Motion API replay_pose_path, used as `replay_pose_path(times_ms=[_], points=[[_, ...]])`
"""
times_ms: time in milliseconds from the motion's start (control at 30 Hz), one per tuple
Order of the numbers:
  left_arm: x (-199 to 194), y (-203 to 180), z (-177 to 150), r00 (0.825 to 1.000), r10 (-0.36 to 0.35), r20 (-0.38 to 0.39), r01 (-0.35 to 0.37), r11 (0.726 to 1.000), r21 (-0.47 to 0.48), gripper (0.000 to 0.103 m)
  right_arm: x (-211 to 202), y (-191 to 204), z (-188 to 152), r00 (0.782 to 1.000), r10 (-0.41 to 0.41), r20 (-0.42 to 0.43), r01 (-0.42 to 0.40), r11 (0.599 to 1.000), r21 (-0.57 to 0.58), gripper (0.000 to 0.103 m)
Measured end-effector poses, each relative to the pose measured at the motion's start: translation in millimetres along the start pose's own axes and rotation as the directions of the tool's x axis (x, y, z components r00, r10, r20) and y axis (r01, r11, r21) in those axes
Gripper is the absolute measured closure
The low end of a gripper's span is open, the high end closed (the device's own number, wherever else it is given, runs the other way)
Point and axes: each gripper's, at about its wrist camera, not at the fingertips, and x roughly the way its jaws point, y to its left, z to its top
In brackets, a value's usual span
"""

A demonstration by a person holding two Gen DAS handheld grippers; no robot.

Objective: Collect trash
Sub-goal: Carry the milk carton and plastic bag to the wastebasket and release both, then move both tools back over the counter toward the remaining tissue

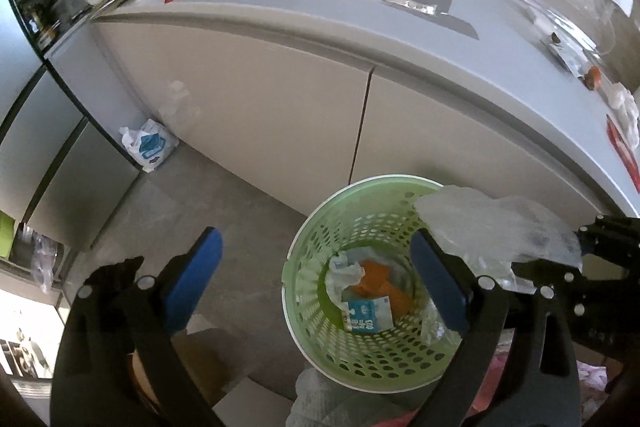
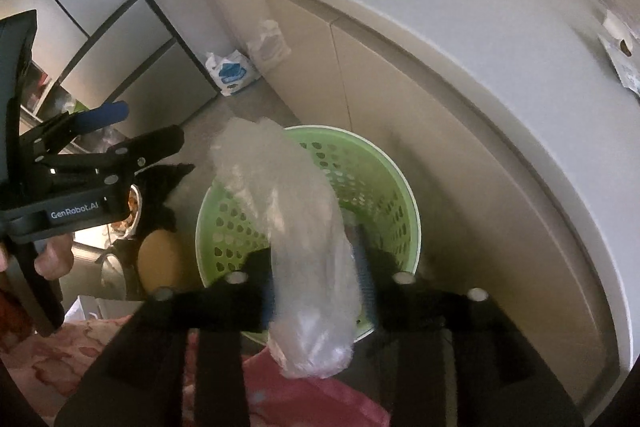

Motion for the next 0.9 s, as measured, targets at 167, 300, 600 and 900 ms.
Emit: replay_pose_path(times_ms=[167, 300, 600, 900], points=[[-0.9, -2.1, 1.2, 1.0, 0.007, 0.006, -0.007, 1.0, 0.01, 0.012, -2.9, -2.7, -0.2, 1.0, -0.005, 0.007, 0.005, 1.0, 0.011, 0.056], [-2.3, -6.2, 4.1, 1.0, 0.007, 0.012, -0.008, 1.0, 0.027, 0.012, -4.8, -7.7, -1.1, 1.0, -0.005, 0.012, 0.004, 1.0, 0.028, 0.056], [-14.8, -32.9, 21.0, 0.999, -0.042, 0.033, 0.039, 0.995, 0.095, 0.012, -27.5, -27.7, -5.5, 0.997, -0.041, 0.065, 0.035, 0.995, 0.089, 0.053], [-31.3, -100.9, 57.4, 0.985, -0.153, 0.081, 0.127, 0.957, 0.26, 0.009, -79.4, -92.6, -11.6, 0.957, -0.238, 0.165, 0.202, 0.957, 0.206, 0.038]])
